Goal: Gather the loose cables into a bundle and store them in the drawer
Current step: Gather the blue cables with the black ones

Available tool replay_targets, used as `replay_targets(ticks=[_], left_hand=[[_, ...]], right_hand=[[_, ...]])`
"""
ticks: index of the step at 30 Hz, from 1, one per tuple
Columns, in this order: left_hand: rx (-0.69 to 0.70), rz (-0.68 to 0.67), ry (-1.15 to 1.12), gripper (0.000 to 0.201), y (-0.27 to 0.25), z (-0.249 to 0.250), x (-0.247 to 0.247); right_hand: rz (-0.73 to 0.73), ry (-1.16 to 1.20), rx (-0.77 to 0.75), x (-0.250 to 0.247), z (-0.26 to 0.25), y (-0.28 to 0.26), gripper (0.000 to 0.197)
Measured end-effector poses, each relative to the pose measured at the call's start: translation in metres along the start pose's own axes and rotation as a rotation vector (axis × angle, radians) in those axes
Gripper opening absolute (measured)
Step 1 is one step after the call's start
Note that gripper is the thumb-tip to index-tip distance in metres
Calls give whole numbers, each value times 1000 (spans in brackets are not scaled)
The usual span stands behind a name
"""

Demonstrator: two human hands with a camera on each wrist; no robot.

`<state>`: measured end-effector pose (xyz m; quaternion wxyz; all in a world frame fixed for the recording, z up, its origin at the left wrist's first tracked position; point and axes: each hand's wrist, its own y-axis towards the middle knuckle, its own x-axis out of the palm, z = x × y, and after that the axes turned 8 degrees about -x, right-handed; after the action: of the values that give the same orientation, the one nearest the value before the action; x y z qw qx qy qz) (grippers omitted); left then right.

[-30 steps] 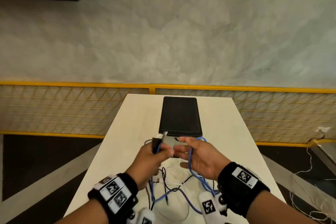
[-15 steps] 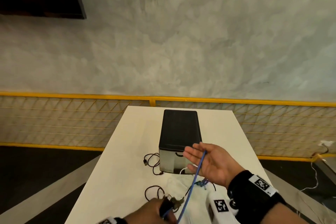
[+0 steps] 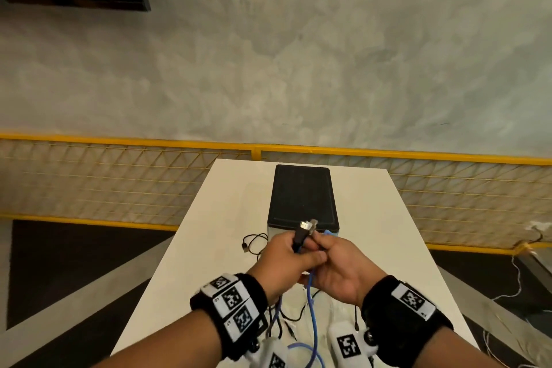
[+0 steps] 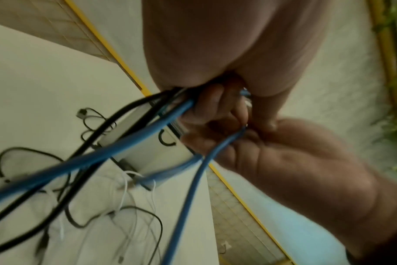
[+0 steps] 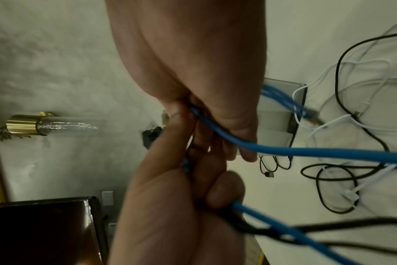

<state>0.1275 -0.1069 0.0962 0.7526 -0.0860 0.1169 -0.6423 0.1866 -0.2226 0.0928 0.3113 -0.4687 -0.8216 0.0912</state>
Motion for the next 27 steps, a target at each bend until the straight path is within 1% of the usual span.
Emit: replay_targets(ticks=[3,5,7,9,12,13,15,17,20,22,23,25,27], left_hand=[[-2,35,-34,5,3,-8,6],[4,22,-32,6,2,-10,7],[-35,-37,-28,10,-3,-12,5],[-105,-116,-19,14,-9,-18,-4],[-211,-214,-9,12,-23,-30,-22],[-249,-247,39,13,-29,-34,-28],[-317,-368,216,13,-43,-40,-36],[-376,-475,356,4,-56,-47,-42],[-387,-539,473,3,-62,-57,-55],[-381,-597,588,8,-64,-62,-64],[-387,-606,624,9,-65,-63,-66],[-383,-547,590,8,-64,-63,-68],[-428,-412,335,3,-59,-60,-64]], right_hand=[[0,48,1,1,-3,-6,49],[19,52,17,-2,-6,-8,48],[41,58,35,-3,-9,-10,46],[77,75,34,-3,-10,-11,39],[110,70,55,-1,-7,-7,33],[121,57,62,-2,-5,-5,32],[154,55,49,-7,-3,0,25],[209,75,35,-14,-7,2,18],[223,108,18,-25,-14,2,18],[231,150,-14,-30,-19,1,22],[241,159,-24,-31,-21,0,22],[256,160,-45,-32,-24,-2,22],[236,127,-48,-30,-22,-4,24]])
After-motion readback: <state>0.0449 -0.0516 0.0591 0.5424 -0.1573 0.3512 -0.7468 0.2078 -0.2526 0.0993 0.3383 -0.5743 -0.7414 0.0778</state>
